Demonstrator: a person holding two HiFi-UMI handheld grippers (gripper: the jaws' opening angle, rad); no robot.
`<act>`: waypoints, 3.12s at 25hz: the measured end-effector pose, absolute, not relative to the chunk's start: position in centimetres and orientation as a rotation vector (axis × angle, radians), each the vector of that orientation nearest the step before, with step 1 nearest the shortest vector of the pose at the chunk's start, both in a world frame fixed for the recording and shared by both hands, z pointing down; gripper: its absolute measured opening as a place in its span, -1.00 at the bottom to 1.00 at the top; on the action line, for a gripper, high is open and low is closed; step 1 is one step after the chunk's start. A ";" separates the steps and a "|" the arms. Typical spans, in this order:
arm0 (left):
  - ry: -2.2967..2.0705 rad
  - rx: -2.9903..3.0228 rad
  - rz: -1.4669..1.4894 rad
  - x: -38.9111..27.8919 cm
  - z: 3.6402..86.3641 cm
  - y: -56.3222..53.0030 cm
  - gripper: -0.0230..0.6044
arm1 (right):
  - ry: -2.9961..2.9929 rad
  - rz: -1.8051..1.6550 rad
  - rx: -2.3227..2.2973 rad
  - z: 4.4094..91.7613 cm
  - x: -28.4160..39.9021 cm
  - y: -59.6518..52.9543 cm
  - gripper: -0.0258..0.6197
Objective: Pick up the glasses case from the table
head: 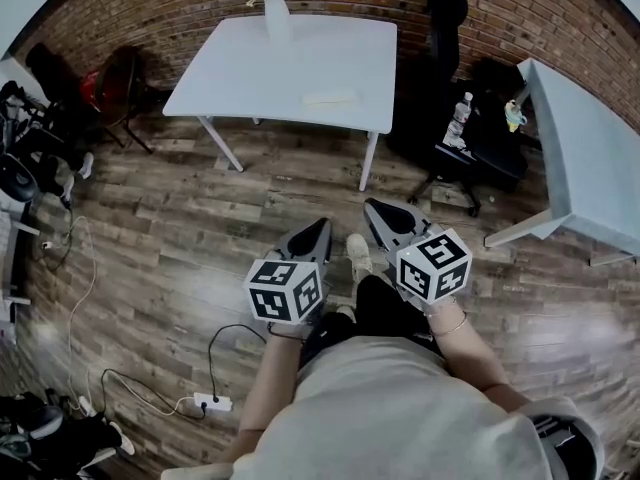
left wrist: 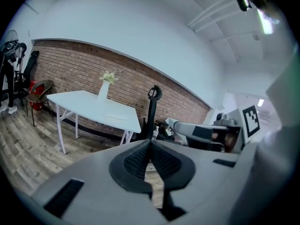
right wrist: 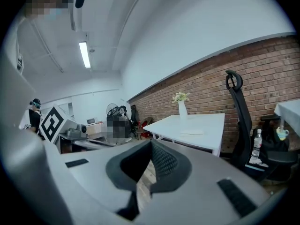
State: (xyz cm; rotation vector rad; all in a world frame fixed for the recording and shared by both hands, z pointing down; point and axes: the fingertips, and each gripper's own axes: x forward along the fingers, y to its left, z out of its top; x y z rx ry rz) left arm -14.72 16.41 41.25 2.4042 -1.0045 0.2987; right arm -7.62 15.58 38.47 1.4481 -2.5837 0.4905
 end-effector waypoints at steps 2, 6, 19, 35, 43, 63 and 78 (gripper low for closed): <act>-1.006 2.410 0.293 -14.6 41.1 15.3 -0.90 | -2.585 0.491 1.453 38.4 -7.5 14.5 -0.92; -1.028 2.410 0.308 -14.6 41.3 12.5 -0.90 | -2.596 0.498 1.449 38.9 -7.2 11.7 -0.92; -1.060 2.423 0.362 -11.5 41.4 -3.2 -0.90 | -2.629 0.553 1.360 40.9 -4.6 -3.4 -0.92; -1.042 2.408 0.367 -5.6 41.7 -18.3 -0.90 | -2.692 0.658 1.088 42.0 -1.3 -18.1 -0.92; -1.039 2.361 0.493 -5.9 45.2 -19.5 -0.90 | -2.676 0.770 1.133 44.2 -0.3 -19.6 -0.92; -0.861 2.424 0.819 -3.5 51.2 -25.9 -0.52 | -2.531 0.918 1.349 48.7 2.9 -23.6 -0.92; -0.567 2.613 1.504 -3.1 56.8 -27.9 -0.05 | -2.435 0.985 1.370 52.2 3.6 -23.2 -0.92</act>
